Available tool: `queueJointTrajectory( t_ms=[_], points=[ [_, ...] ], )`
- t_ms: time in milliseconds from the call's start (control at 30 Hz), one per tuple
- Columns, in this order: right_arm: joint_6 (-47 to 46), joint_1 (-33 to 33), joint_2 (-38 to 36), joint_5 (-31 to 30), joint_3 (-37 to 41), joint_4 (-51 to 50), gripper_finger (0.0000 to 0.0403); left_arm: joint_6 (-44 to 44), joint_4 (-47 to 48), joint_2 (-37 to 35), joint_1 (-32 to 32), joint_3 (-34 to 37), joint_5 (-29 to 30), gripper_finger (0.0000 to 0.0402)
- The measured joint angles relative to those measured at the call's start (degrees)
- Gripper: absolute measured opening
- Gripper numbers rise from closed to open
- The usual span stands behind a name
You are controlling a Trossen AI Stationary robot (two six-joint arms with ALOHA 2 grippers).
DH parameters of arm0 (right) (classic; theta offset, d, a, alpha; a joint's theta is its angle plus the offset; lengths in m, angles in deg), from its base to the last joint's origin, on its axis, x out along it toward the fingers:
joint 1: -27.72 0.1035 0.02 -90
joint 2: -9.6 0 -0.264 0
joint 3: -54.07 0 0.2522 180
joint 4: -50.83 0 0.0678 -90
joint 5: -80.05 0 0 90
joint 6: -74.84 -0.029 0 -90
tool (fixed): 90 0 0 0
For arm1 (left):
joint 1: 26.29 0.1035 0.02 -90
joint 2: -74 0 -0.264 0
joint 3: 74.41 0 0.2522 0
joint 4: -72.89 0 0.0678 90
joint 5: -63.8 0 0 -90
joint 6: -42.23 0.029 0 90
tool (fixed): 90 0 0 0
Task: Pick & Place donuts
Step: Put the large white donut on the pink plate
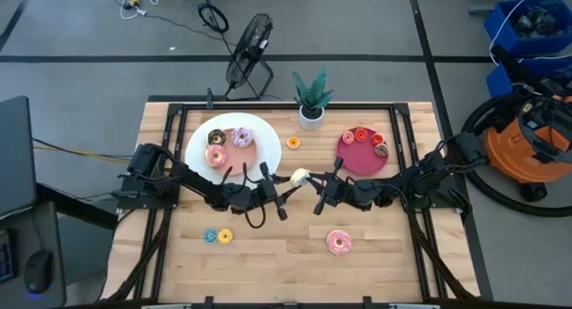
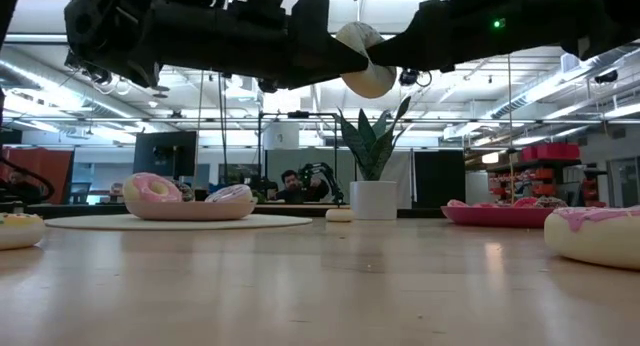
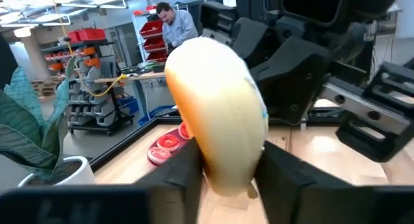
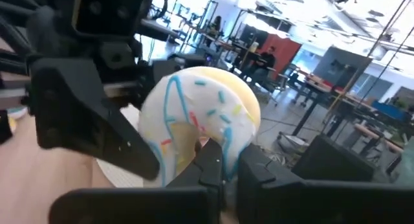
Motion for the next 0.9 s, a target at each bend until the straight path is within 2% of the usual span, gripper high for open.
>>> queueJointTrajectory(
  t_ms=[100, 200, 333, 433, 567, 700, 800, 900],
  points=[
    [0.2, 0.1, 0.0, 0.5, 0.0, -1.7, 0.0025, 2.2, 0.9, 0.0, -1.2, 0.0, 0.9, 0.0077],
    [0.2, 0.1, -0.3, 0.4, 0.0, -4.4, 0.0052, 4.6, 1.9, 0.0, -2.5, 0.0, 3.3, 0.0026],
    [0.0, 0.9, -2.8, -6.0, 0.0, -9.8, 0.0122, 5.8, 9.4, -1.9, -4.0, -0.1, 8.6, 0.0017],
    [-0.3, 2.3, -5.8, -11.7, 0.0, -16.1, 0.0176, 1.0, 24.4, -6.3, -4.8, 0.0, 14.4, 0.0018],
    [-9.1, 4.3, -8.4, -9.5, 0.0, -26.7, 0.0223, -16.1, 53.1, -15.4, -3.6, 0.0, 15.6, 0.0016],
    [-19.3, 5.8, -9.0, -5.3, 0.0, -37.0, 0.0237, -34.6, 80.1, -23.3, 0.5, 0.1, 13.4, 0.0016],
    [-24.8, 6.5, -9.0, -3.2, 0.0, -40.8, 0.0233, -39.5, 89.3, -28.2, 3.9, 1.1, 10.0, 0.0016],
    [-27.6, 7.3, -9.0, -2.6, 0.0, -42.7, 0.0226, -38.4, 87.7, -33.1, 9.1, 5.5, 3.1, 0.0015]
  ],
)
